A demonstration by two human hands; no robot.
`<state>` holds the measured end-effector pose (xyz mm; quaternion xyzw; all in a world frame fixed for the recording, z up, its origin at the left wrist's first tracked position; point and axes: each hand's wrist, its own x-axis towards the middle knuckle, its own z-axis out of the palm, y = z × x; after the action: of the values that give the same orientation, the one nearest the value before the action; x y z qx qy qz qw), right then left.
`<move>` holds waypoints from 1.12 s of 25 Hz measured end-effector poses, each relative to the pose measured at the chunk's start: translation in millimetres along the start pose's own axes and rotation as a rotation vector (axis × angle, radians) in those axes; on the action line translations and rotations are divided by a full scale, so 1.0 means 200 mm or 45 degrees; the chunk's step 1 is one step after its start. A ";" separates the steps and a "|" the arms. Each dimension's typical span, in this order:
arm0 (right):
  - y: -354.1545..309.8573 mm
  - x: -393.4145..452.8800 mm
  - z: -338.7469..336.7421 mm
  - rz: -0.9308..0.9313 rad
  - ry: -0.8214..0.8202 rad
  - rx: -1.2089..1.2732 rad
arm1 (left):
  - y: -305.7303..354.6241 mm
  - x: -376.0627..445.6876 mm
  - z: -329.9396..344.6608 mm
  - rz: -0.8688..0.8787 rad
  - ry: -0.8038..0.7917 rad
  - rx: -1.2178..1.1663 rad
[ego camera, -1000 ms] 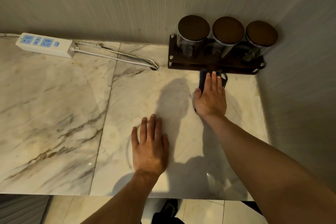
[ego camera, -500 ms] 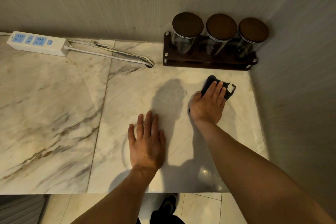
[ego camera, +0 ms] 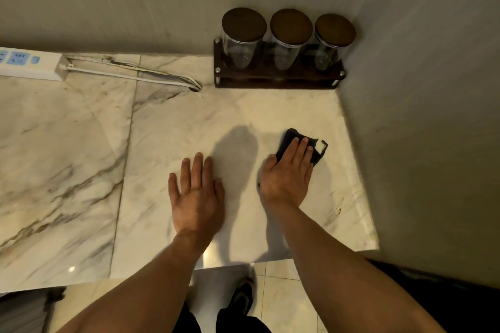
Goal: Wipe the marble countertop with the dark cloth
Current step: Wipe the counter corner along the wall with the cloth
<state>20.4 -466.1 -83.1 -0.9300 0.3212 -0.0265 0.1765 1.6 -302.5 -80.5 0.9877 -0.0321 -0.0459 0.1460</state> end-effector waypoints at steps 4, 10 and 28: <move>0.07 -0.15 -0.01 0.007 -0.001 0.011 | 0.00 0.00 0.00 0.033 0.018 -0.020; 0.17 -0.33 -0.04 -0.047 -0.040 -0.007 | 0.00 0.01 0.01 0.007 -0.036 -0.004; 0.59 -0.20 -0.28 -1.003 -0.364 -0.276 | 0.28 0.03 0.08 0.180 -0.039 -0.054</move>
<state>-89.8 -546.8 -68.8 -0.9891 -0.0851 0.0711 0.0970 4.2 -359.9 -79.6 0.9788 -0.1032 -0.0514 0.1691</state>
